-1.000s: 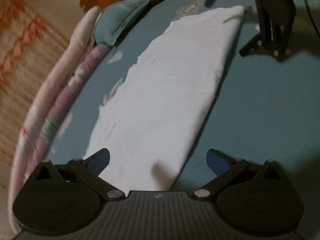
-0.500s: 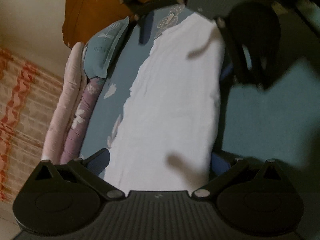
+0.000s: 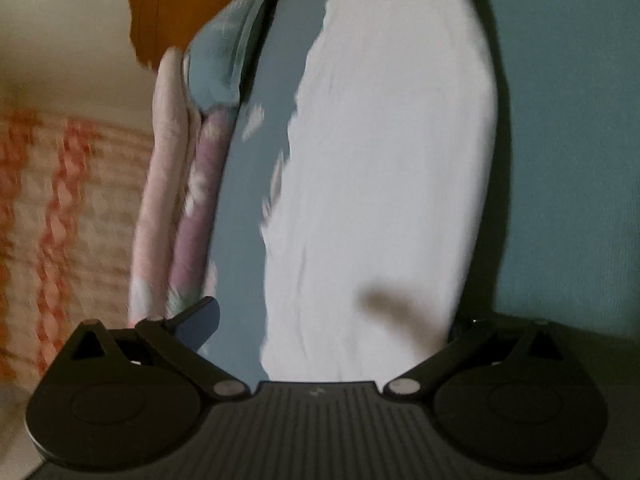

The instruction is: Fold clothes

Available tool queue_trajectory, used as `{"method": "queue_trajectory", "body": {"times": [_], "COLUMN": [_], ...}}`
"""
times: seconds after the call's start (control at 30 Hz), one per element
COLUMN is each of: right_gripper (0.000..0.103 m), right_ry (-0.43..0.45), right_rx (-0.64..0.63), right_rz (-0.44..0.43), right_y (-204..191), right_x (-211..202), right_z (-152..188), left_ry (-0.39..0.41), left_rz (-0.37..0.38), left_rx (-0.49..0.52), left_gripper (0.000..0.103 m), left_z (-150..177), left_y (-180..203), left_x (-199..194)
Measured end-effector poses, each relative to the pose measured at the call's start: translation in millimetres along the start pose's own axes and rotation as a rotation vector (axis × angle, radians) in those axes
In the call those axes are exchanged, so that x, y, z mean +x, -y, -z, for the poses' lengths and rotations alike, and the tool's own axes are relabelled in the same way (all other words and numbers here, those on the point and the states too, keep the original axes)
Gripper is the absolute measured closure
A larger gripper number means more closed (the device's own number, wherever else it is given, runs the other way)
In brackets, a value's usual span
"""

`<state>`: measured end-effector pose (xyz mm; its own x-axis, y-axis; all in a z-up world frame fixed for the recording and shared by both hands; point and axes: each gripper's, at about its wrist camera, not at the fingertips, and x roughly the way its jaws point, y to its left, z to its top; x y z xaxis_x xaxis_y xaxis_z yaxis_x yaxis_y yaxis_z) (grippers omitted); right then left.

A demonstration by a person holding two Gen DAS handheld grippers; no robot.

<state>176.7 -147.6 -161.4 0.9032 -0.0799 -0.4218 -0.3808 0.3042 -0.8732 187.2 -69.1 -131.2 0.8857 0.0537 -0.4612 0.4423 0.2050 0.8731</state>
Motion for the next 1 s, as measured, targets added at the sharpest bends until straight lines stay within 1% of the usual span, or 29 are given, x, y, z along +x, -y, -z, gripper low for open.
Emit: {"method": "queue_trajectory", "body": {"times": [0.07,0.13,0.17,0.23,0.3,0.33,0.37,0.4,0.47,0.5,0.53,0.57,0.6,0.67,0.7,0.77,0.8,0.87,0.93,0.97,1.0], "right_gripper": [0.000,0.000,0.000,0.000,0.000,0.000,0.000,0.000,0.003,0.008,0.011,0.017,0.021,0.024,0.024,0.024,0.024,0.024,0.024,0.030,0.045], "right_ry": [0.032,0.038,0.038,0.026,0.002,-0.004,-0.005,-0.005,-0.006,-0.006,-0.006,-0.007,-0.004,0.007,0.010,0.010,0.012,0.016,0.017,0.012,0.005], "right_rx": [0.010,0.007,0.004,-0.003,0.002,-0.005,-0.020,-0.036,-0.067,-0.083,-0.098,-0.114,-0.137,-0.177,-0.192,-0.215,-0.224,-0.238,-0.228,-0.220,-0.212], "right_rz": [-0.016,-0.034,-0.043,-0.046,-0.038,-0.040,-0.044,-0.049,-0.058,-0.062,-0.066,-0.071,-0.076,-0.081,-0.083,-0.088,-0.091,-0.097,-0.108,-0.125,-0.148], "right_y": [-2.0,0.0,1.3,5.8,10.6,11.0,9.6,8.2,5.4,4.1,2.7,1.3,-1.1,-4.6,-5.3,-5.6,-5.4,-4.6,-2.8,-2.2,-2.0], "right_x": [-0.2,2.1,3.5,5.9,7.6,8.1,7.8,7.4,6.6,6.2,5.8,5.5,4.1,2.7,2.7,3.2,3.6,4.3,3.8,3.2,2.6], "right_z": [-11.8,-15.3,-16.1,-5.6,9.4,12.5,12.4,12.3,12.1,12.0,11.8,11.7,11.9,12.4,12.0,10.3,9.8,9.3,10.2,10.3,10.1], "left_ry": [0.022,0.035,0.033,0.006,-0.018,-0.030,-0.041,-0.042,-0.045,-0.046,-0.045,-0.043,-0.041,-0.039,-0.038,-0.035,-0.033,-0.029,-0.026,-0.026,-0.025], "left_rz": [0.001,0.016,0.024,0.003,0.000,-0.001,0.006,0.012,0.029,0.034,0.045,0.049,0.053,0.064,0.067,0.076,0.081,0.090,0.100,0.101,0.103], "left_rx": [0.002,0.033,0.032,0.041,0.032,0.027,0.005,0.004,0.032,0.046,0.059,0.066,0.073,0.075,0.072,0.076,0.081,0.090,0.097,0.095,0.093], "left_gripper": [0.001,0.000,0.000,0.000,0.001,0.001,0.001,0.002,0.008,0.010,0.016,0.022,0.025,0.037,0.040,0.053,0.056,0.068,0.074,0.076,0.077], "left_z": [-13.9,-16.7,-14.2,-4.5,5.7,10.6,10.6,10.1,7.7,6.6,5.0,5.0,5.0,5.5,6.2,7.2,7.5,8.1,8.4,8.6,8.7], "left_y": [0.6,1.4,-1.4,-3.2,-4.2,-4.7,-6.4,-5.9,-3.9,-2.5,-0.7,1.2,3.2,5.8,7.4,11.7,13.8,17.4,20.4,20.7,21.0], "left_x": [7.4,11.7,13.1,15.7,16.3,16.6,18.7,18.3,16.2,15.0,14.5,13.1,11.8,10.5,9.8,6.5,5.1,3.5,3.3,3.4,3.6]}}
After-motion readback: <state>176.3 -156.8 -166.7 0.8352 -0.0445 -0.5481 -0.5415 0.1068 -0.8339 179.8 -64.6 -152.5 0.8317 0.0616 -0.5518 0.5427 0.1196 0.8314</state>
